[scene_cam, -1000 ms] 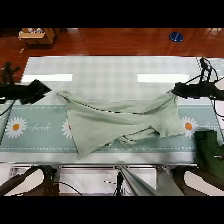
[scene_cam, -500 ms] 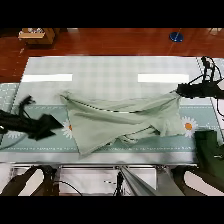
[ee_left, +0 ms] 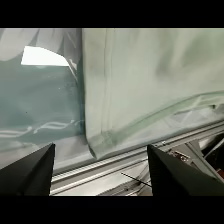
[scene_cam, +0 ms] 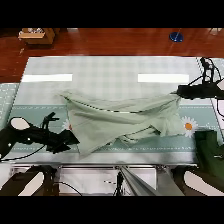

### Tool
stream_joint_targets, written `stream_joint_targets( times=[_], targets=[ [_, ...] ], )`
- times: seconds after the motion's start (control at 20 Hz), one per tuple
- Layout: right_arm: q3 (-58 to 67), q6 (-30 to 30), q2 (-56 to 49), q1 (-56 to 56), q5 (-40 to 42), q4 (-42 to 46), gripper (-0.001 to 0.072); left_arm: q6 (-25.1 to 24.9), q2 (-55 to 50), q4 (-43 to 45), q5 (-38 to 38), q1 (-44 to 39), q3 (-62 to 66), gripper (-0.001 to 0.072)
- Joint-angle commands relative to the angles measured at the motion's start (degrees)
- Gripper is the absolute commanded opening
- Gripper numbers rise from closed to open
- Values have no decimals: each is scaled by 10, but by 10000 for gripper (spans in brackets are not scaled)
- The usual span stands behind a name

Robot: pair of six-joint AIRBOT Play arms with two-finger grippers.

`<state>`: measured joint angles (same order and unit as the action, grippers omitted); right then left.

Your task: Fold the shirts.

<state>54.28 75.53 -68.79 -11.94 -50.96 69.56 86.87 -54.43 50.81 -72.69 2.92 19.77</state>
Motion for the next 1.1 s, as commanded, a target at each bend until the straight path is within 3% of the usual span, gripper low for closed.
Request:
stream_joint_targets(
  times=[0.0, 0.3, 0.35, 0.45, 0.5, 0.6, 0.8, 1.05],
  targets=[
    [0, 0, 0, 0, -3, 0, 27, 15, -39, -15, 42, -56, -7, 671],
    [0, 1, 0, 0, -9, 0, 27, 15, -123, -130, 167, -127, -5, 665],
    [0, 1, 0, 0, -14, 0, 27, 15, -129, -154, 189, -129, -5, 615],
    [0, 1, 0, 0, -19, 0, 27, 14, -133, -178, 221, -129, -5, 132],
    [0, 1, 0, 0, -21, 0, 27, 13, -133, -179, 224, -129, -5, 27],
    [0, 1, 0, 0, -27, 0, 27, -14, -132, -179, 203, -128, 4, 25],
    [0, 0, 28, 0, -47, 0, 27, -93, -69, -179, 89, -128, 83, 23],
    [2, -2, 189, 0, -56, 0, 27, -66, 140, -178, 86, -66, 292, 23]
  ],
)
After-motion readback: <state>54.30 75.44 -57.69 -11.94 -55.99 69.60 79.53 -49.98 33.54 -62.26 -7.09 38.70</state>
